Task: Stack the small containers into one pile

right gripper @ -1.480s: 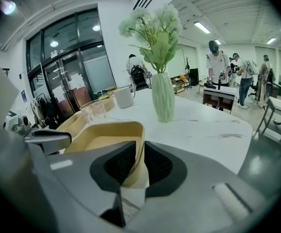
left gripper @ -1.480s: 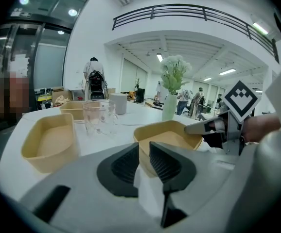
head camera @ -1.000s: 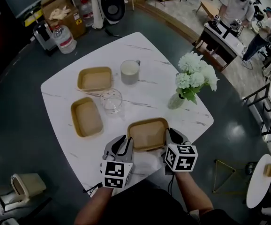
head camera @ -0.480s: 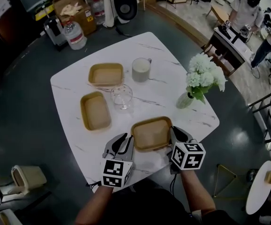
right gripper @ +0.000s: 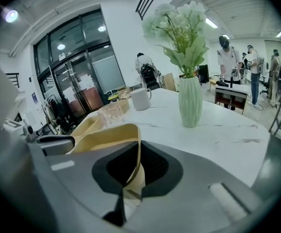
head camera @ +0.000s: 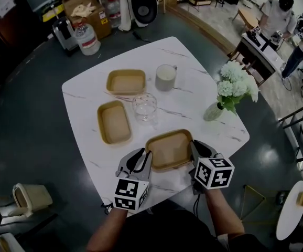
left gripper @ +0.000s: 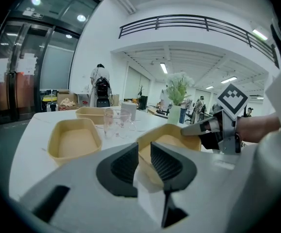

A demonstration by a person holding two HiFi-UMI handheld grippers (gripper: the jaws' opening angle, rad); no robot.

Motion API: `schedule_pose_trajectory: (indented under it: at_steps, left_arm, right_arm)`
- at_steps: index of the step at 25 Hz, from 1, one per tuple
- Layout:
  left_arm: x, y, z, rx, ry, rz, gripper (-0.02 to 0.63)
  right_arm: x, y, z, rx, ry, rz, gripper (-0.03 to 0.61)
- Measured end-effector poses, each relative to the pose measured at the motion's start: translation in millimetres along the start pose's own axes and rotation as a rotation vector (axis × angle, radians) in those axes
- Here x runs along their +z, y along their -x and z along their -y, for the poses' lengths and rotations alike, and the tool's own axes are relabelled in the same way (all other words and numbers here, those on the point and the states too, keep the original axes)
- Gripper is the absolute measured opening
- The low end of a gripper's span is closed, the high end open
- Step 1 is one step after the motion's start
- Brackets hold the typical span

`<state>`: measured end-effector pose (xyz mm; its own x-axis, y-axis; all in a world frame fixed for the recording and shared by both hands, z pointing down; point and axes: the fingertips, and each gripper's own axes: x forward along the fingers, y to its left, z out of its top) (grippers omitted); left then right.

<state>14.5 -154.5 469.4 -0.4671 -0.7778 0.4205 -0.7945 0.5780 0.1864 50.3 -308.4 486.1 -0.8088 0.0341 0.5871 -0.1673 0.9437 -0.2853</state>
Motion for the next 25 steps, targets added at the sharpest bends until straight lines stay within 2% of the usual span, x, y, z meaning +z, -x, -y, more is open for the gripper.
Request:
schedule_pose_trajectory:
  at_steps: [5, 11, 25]
  left_arm:
    - [7.7, 21.0, -27.9, 0.033, 0.044, 0.043, 0.075]
    - [13.9, 44.8, -54.7, 0.067, 0.059, 0.084, 0.075]
    - [27.8, 101.7, -137.3, 0.056, 0.056, 0.111, 0.075]
  right_arm:
    - [9.0, -8.6, -31.9, 0.046, 0.057, -0.015, 0.013]
    - [16.0, -18.6, -67.3, 0.091, 0.095, -0.018, 0.014]
    - [26.6, -48.5, -165.1, 0.119, 0.089, -0.016, 0.014]
